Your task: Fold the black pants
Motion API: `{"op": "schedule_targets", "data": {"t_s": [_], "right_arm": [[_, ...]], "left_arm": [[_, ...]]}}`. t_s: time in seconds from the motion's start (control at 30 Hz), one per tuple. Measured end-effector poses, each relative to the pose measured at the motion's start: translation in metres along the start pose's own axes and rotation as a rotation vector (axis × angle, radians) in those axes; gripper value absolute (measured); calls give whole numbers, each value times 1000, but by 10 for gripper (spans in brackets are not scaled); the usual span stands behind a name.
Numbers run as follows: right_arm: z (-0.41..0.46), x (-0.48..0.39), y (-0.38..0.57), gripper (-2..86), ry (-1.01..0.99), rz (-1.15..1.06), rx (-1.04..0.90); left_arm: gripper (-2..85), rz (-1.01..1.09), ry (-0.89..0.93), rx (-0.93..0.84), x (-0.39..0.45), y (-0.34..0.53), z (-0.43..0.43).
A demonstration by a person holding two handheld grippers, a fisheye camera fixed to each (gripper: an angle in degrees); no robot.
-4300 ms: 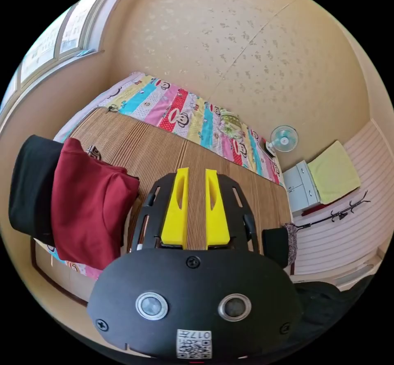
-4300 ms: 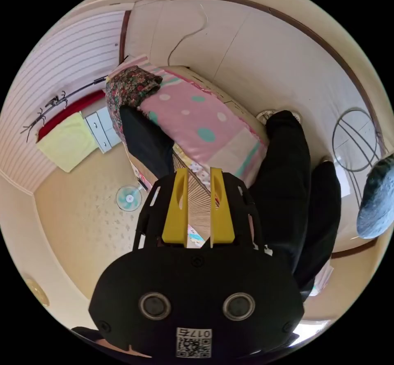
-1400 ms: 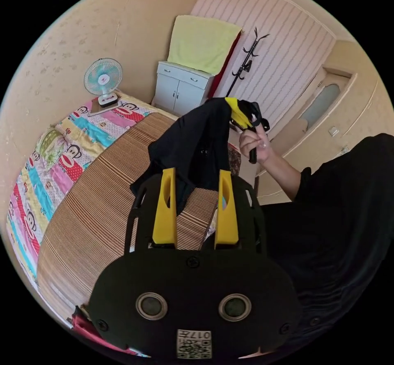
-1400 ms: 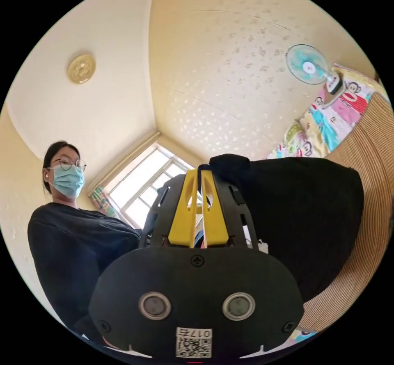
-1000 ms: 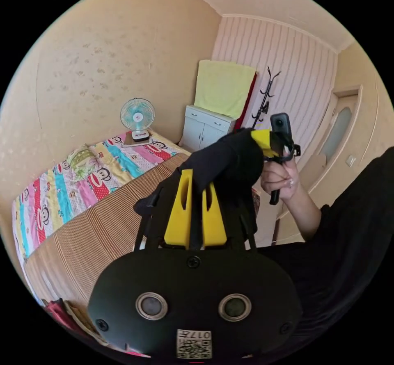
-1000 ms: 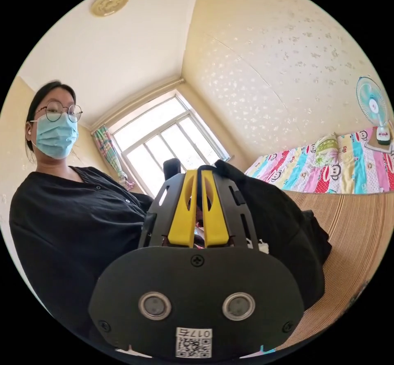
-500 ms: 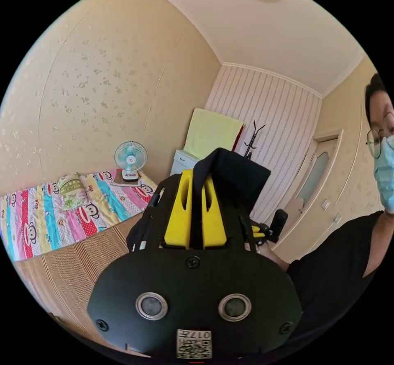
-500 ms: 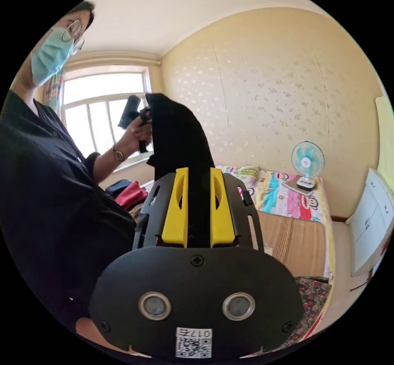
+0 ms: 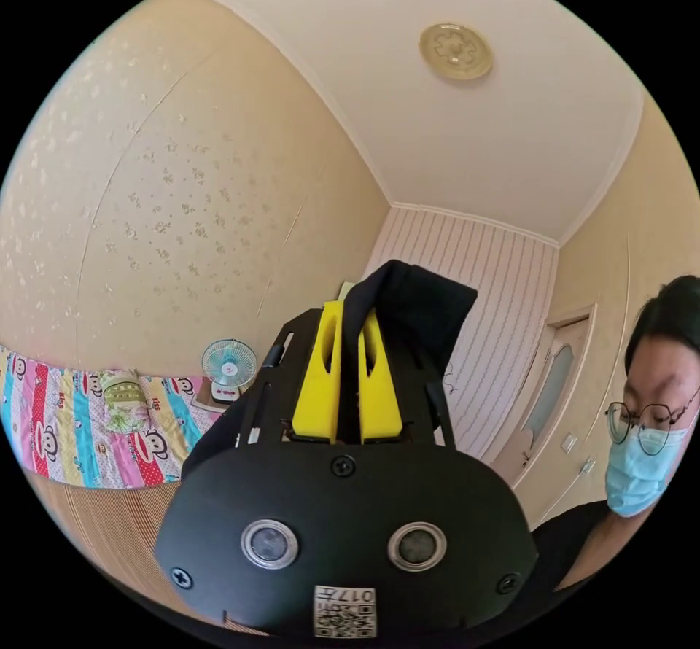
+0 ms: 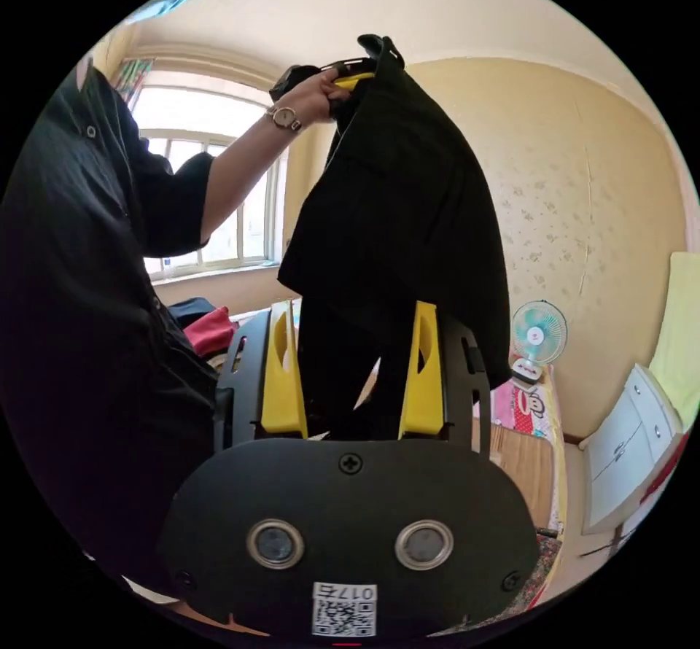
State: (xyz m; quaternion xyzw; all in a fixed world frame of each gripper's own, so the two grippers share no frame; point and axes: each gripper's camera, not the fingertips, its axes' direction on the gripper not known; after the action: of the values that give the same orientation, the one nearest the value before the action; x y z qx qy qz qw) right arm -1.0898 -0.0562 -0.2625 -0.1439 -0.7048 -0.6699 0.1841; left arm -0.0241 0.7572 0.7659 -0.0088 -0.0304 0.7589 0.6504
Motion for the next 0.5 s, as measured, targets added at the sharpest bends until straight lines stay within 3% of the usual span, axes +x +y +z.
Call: {"op": "schedule_targets", "data": {"t_s": [0.13,0.2,0.3,0.4,0.5], "right_arm": [[33,-22,-12,225,229,-140,72],[55,-26,-20,215,244,-224,89],[89,-28,-40,140,168,-311,48],[86,-26,-58,48,102,-321,143],[68,5,-80,36,33,-178,254]], "left_arm": [[20,43,3,4,23,-24,-31],[19,49,3,-8,29,-32,-43],[20,47,-3,-18,31,-45,-65],[25,62,-53,-25,28,-62,-96],[29,116,-122,-40,23,-80,-134]]}}
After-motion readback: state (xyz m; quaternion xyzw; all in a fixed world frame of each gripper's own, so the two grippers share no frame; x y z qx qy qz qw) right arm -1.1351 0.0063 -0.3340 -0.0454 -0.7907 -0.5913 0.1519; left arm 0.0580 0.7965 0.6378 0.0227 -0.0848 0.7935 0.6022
